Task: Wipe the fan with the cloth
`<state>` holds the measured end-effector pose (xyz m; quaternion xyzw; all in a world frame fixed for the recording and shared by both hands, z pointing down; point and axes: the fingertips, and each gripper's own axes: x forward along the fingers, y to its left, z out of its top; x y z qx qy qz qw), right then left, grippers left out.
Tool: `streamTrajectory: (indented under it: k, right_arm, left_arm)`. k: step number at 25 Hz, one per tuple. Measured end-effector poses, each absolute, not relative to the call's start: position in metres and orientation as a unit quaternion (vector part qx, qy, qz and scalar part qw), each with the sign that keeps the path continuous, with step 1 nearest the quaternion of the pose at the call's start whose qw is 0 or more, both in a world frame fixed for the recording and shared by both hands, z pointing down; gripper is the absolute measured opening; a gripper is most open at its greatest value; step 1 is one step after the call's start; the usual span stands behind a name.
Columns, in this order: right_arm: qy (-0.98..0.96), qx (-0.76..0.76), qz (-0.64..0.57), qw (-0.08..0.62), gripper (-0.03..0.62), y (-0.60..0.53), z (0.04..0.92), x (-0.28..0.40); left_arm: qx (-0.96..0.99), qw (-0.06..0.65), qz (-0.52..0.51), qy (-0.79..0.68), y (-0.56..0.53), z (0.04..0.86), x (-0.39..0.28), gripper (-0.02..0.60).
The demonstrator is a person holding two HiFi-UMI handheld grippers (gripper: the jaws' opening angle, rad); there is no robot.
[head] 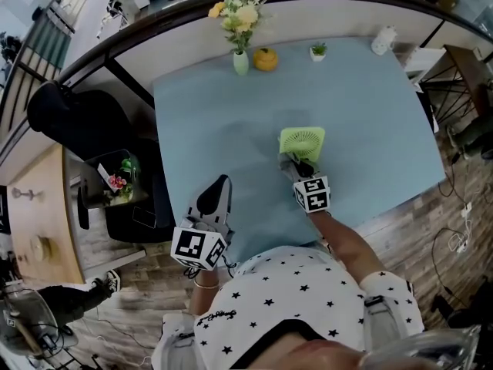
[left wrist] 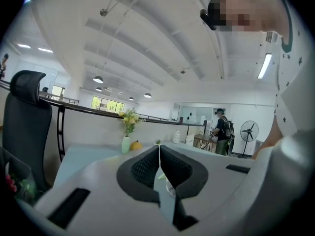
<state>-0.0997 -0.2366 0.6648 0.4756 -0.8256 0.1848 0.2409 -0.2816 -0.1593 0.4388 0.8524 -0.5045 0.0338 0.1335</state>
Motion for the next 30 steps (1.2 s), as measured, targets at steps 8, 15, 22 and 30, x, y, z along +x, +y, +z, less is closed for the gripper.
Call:
streamTrajectory:
  k: [8,15,22,30]
  right_arm:
    - [-0.823,0.478,0.188,0.24,0.017,-0.238,0.666,-0.073]
    - [-0.818,0.485,0.192,0.241,0.017,-0.238,0.668,-0.044]
    - [-0.814,0.493,0.196,0.236,0.017,-0.239,0.668,-0.018]
    - [-0.811,0.499,0.2,0.228,0.017,-0.238,0.669,0.001]
  left_arm:
    - [0.852,0.129,0.039,-0.505,-0.162,0.436,-0.259,0.029]
    - [0.852,0.127,0.043,-0.506,-0.164,0.434,-0.239,0.029]
    - [0.854,0.119,0.054,-0.504,-0.166,0.431,-0.216,0.029]
    - [0.854,0.114,0.054,-0.504,-0.166,0.428,-0.199,0.029]
